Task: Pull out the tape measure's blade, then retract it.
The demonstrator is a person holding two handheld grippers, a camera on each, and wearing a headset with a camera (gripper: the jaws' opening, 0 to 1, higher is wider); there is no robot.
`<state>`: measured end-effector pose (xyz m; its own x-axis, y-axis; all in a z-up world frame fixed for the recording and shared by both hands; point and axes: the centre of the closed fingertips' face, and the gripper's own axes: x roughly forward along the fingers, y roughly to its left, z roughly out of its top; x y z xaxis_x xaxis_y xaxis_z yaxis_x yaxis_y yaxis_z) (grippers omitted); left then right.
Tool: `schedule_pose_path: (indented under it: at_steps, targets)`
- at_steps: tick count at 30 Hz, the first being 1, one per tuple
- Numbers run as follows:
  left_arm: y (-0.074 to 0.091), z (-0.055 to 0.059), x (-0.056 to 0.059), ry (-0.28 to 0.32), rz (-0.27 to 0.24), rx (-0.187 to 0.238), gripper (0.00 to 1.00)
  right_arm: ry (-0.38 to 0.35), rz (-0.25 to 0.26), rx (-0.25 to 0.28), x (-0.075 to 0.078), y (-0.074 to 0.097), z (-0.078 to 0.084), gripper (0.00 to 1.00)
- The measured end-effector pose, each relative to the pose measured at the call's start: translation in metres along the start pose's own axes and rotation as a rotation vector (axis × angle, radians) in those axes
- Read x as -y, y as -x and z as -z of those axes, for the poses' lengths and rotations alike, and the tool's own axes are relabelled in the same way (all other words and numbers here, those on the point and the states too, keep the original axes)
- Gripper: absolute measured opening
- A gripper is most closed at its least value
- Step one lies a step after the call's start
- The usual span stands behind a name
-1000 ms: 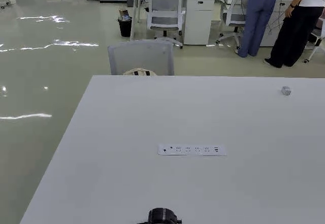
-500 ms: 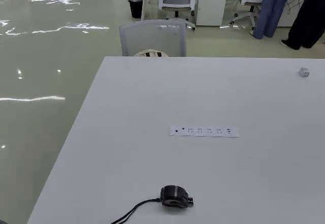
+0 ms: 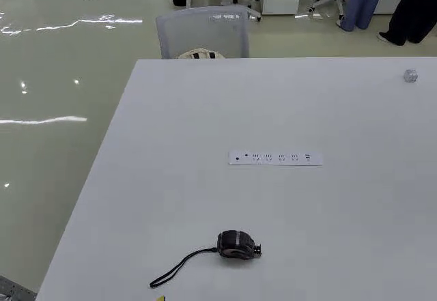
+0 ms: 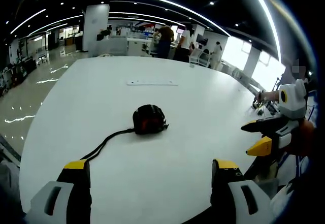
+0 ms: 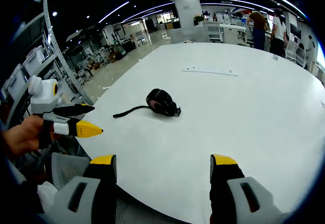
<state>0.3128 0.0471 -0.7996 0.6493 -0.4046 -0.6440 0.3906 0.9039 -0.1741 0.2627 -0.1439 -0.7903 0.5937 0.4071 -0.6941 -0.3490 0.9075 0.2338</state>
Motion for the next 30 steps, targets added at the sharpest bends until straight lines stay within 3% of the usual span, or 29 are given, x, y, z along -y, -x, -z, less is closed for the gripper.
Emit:
schedule_pose_path:
  at_steps: [11, 20, 30]
  targets:
    - [0.012, 0.011, -0.007, 0.027, -0.013, -0.012, 1.00, -0.007, 0.009, -0.001, 0.001, 0.005, -0.001, 0.85]
    - [0.023, 0.007, -0.011, 0.042, -0.022, 0.002, 1.00, -0.005, 0.004, 0.017, -0.006, 0.014, -0.010, 0.85]
    - [0.033, 0.010, -0.015, 0.057, -0.037, 0.002, 1.00, -0.012, -0.001, 0.015, -0.011, 0.016, -0.005, 0.87]
